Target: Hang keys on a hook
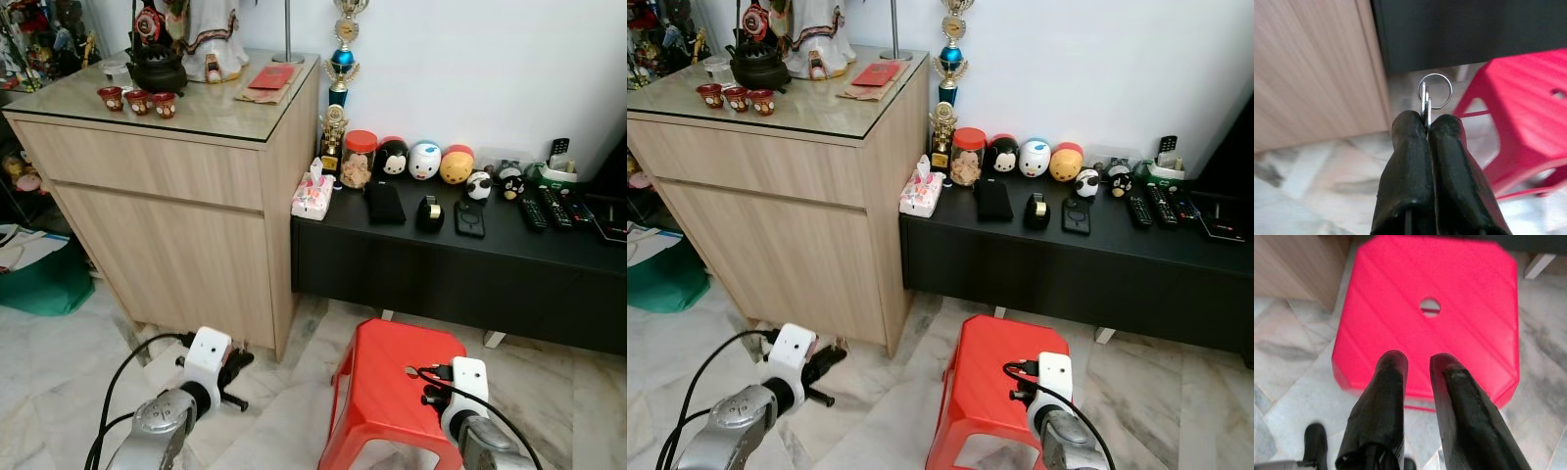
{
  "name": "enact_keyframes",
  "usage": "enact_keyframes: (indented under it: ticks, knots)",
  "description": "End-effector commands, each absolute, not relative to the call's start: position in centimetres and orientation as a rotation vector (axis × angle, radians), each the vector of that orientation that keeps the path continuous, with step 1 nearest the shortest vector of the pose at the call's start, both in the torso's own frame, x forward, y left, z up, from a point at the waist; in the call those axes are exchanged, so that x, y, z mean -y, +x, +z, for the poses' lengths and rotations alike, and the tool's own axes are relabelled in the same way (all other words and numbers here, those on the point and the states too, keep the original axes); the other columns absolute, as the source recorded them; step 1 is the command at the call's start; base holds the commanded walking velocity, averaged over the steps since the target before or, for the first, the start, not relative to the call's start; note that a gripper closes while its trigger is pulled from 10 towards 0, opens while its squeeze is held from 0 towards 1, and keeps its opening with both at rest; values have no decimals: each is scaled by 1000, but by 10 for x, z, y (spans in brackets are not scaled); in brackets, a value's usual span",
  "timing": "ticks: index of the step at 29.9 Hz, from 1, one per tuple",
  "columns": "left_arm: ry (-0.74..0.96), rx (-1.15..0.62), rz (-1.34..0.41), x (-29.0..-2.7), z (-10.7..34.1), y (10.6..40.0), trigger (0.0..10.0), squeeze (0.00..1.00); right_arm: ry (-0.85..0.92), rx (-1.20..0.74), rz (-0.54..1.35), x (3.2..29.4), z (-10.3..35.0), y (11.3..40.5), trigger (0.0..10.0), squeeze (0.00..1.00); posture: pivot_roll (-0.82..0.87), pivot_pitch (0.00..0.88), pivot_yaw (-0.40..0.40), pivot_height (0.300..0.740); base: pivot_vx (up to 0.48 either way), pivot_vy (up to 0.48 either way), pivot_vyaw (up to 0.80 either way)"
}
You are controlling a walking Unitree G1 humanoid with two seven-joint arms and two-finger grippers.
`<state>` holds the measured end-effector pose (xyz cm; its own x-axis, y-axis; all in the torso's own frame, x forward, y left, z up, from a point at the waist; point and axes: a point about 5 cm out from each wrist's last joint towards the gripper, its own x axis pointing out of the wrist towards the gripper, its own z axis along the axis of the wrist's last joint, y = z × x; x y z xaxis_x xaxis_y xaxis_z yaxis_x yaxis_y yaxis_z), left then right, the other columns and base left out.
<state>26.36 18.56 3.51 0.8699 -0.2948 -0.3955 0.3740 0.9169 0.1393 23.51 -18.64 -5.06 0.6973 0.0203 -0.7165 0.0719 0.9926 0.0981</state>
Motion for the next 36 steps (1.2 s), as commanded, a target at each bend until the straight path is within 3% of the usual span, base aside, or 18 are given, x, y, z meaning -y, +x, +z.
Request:
enact_keyframes:
  ticks: [1,6,13,24,29,33,36]
  knots:
    - [286,-399,-334,-187,28,262,10000,0,110,-819,-39,189,-55,229,10000,0,6,0,-74,740,0,0,0]
    - [336,-436,-253,-194,15,258,10000,0,101,-848,-53,191,-63,218,10000,0,-1,0,-76,740,0,0,0]
    - [610,-431,-255,-196,3,252,10000,0,84,-898,-81,197,-72,201,10000,0,0,0,-77,740,0,0,0]
    - [671,-406,-278,-191,-7,250,10000,0,82,-898,-98,200,-74,198,10000,0,0,0,-79,740,0,0,0]
    - [627,-444,-204,-197,-15,248,10000,0,66,-929,-118,201,-78,191,10000,0,0,0,-81,740,0,0,0]
    - [302,-616,21,-212,-37,232,10000,0,93,-981,-172,207,-85,175,10000,0,-14,0,-76,740,0,0,0]
    - [194,-701,107,-220,-50,218,10000,0,93,-1015,-195,214,-89,163,10000,0,-20,0,-77,740,0,0,0]
